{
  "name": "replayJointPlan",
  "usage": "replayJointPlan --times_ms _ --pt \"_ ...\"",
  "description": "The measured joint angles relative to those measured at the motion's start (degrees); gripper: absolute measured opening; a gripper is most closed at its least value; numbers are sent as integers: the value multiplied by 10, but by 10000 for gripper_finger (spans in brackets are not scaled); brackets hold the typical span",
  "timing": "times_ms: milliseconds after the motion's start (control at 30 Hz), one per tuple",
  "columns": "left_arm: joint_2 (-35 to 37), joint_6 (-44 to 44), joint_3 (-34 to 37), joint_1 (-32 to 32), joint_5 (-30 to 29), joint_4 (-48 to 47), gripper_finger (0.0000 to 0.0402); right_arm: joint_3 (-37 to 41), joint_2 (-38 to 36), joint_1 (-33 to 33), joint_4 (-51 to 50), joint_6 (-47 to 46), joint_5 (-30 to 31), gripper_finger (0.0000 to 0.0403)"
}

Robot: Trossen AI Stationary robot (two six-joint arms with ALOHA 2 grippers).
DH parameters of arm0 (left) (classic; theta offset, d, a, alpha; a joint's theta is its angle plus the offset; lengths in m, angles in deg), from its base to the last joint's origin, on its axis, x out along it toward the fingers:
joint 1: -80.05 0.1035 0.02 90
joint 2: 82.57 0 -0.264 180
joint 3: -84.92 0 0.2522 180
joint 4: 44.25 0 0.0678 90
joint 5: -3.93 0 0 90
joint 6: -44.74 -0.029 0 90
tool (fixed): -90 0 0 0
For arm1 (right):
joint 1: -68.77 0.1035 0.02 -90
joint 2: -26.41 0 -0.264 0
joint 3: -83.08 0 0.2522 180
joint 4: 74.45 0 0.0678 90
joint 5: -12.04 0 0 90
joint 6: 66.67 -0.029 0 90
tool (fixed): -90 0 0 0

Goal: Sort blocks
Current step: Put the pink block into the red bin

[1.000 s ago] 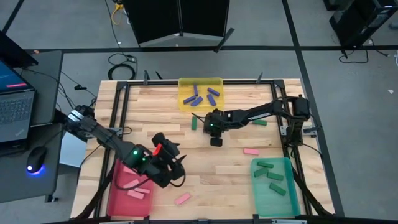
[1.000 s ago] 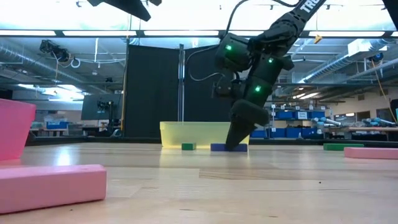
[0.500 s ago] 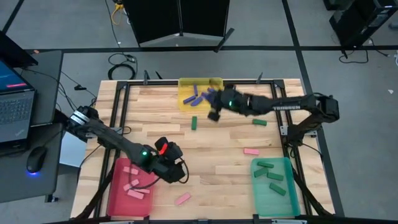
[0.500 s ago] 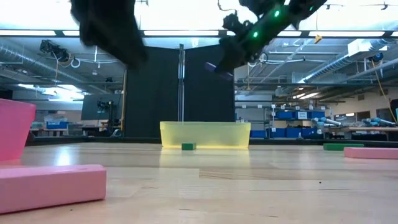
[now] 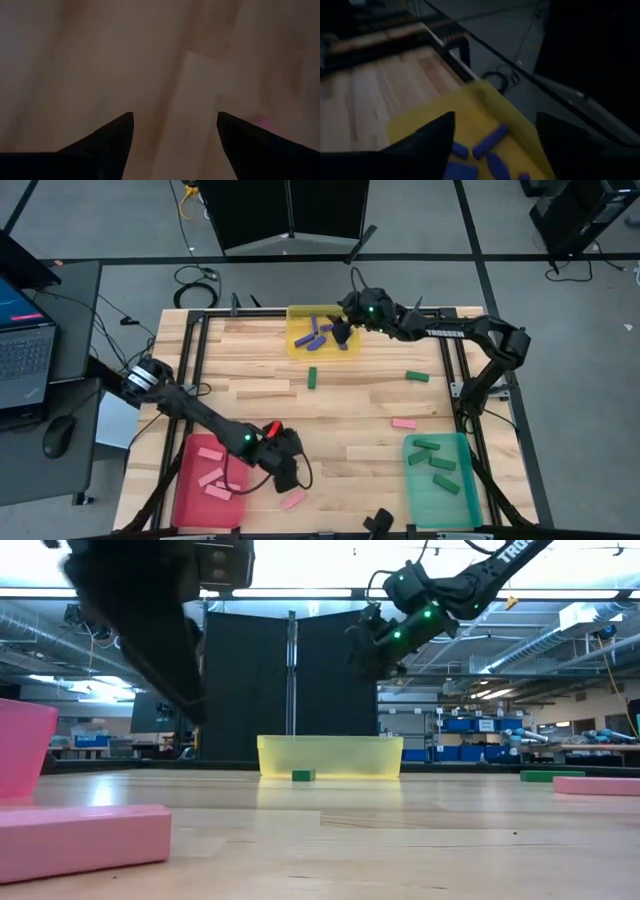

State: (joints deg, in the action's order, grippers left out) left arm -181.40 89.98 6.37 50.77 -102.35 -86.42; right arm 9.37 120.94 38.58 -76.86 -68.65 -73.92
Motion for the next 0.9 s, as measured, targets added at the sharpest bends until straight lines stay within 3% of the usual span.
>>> replayJointPlan --times_ms 167,367,667,900 --pt "-22 0 0 -20 51 34 319 0 -24 -2 32 -4 -35 320" --pt "-48 8 0 -44 97 106 339 0 -101 24 21 5 -40 307" --pt "-97 90 0 -72 104 128 340 -1 -221 98 -45 9 -35 282" --pt "-111 108 -3 -80 97 134 340 -1 -285 196 -74 43 24 292"
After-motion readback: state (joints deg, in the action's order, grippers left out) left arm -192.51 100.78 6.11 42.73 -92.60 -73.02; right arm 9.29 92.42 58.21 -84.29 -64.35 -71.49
